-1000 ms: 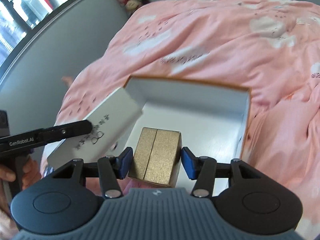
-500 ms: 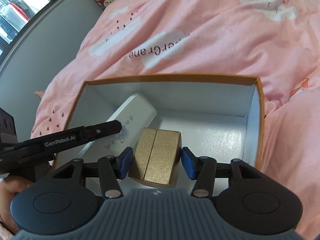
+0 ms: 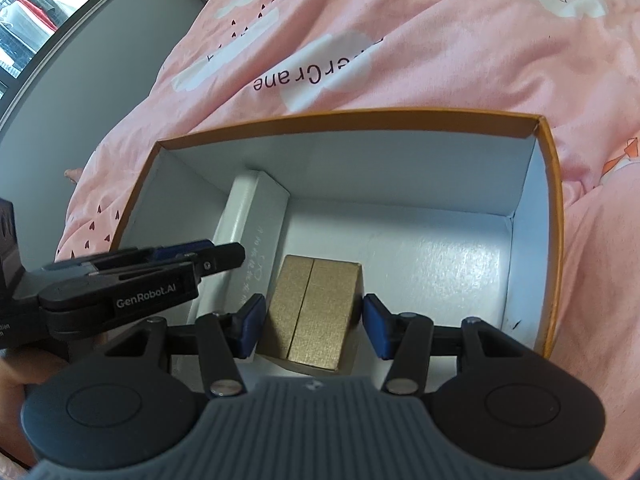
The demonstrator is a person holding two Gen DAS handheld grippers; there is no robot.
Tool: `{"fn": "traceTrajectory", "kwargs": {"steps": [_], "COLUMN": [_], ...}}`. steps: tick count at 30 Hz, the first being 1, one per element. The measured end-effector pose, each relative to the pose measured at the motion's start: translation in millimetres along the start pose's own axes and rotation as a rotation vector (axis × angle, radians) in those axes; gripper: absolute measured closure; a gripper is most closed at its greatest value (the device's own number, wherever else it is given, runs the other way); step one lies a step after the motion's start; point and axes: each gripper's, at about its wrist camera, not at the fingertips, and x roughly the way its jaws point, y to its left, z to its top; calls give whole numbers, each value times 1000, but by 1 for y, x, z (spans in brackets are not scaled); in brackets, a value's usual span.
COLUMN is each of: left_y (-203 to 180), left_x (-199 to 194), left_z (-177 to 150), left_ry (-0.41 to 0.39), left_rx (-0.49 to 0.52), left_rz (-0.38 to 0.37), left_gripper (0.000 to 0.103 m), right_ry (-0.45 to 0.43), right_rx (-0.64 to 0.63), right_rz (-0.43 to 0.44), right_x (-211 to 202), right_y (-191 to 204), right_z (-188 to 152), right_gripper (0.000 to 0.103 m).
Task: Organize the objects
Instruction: 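Carry the glasses case and gold box over the orange box with both tools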
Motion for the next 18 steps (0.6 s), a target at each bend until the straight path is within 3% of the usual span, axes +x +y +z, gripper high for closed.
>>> {"fn": "traceTrajectory", "kwargs": {"steps": [3, 8, 12, 14, 18], "left_y": [-5, -9, -7, 0, 20], "left_x": [-4, -9, -13, -20, -47], "left_z": [1, -1, 0, 1, 3], "left_ry": [-8, -15, -46, -64, -132], "left_rx": [74, 180, 231, 211, 121], "left_rz": [53, 114, 179, 157, 39], "left_gripper": [53, 68, 68, 68, 68], "right_ry": [3, 4, 6, 8, 18], "right_rx": [2, -3, -3, -5, -14], "right_rz": [0, 0, 12, 23, 34], "right_x": [-2, -3, -4, -2, 4], "right_y": [0, 1, 5, 8, 19], "right_z": [-2, -5, -5, -4, -4], "right_gripper": [48, 48, 48, 48, 48]}}
